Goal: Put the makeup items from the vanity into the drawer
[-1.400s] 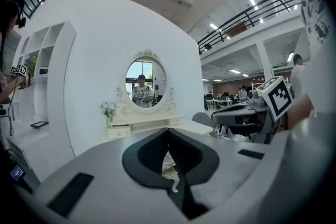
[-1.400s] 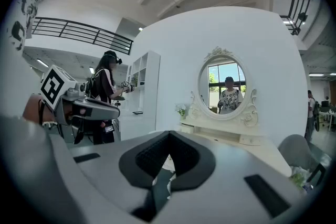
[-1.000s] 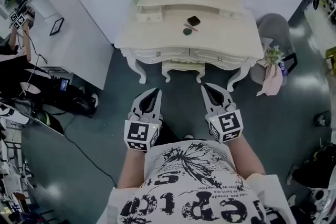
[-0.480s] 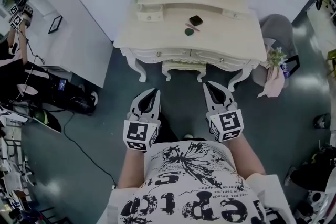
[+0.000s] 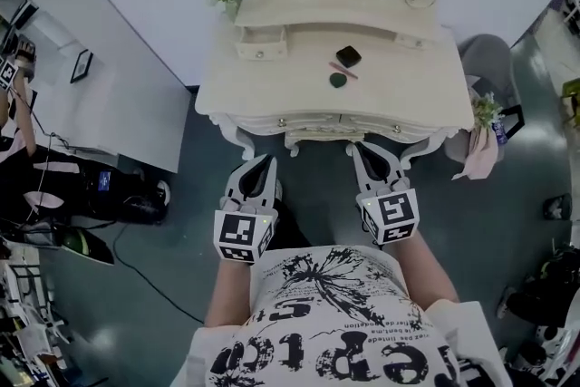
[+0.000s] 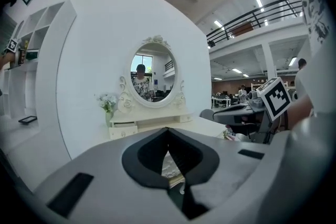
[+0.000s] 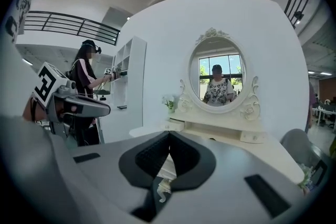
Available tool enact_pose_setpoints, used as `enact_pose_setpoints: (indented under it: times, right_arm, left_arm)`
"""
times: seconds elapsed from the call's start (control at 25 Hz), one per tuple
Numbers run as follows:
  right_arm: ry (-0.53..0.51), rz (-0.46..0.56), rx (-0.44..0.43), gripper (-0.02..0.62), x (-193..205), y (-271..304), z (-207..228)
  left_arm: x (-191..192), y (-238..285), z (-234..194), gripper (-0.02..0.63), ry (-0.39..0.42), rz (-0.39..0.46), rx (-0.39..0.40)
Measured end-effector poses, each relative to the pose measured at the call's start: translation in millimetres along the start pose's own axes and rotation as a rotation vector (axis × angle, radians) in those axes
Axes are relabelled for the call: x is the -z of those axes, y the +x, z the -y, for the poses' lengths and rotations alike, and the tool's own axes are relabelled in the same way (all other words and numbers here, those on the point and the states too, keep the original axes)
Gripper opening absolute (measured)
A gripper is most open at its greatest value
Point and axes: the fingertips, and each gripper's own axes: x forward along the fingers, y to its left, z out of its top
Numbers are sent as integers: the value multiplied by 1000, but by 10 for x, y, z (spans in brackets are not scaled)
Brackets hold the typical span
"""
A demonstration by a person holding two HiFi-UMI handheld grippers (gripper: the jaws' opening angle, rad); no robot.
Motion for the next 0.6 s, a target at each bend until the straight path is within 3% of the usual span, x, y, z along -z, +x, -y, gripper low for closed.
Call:
enact_pose_setpoints:
  times: [0.6]
  right_arm:
    - [93,-40,193,17,-559,2132,339]
  left_arm:
    - [-406,1521,-1999,20,15,-16,169]
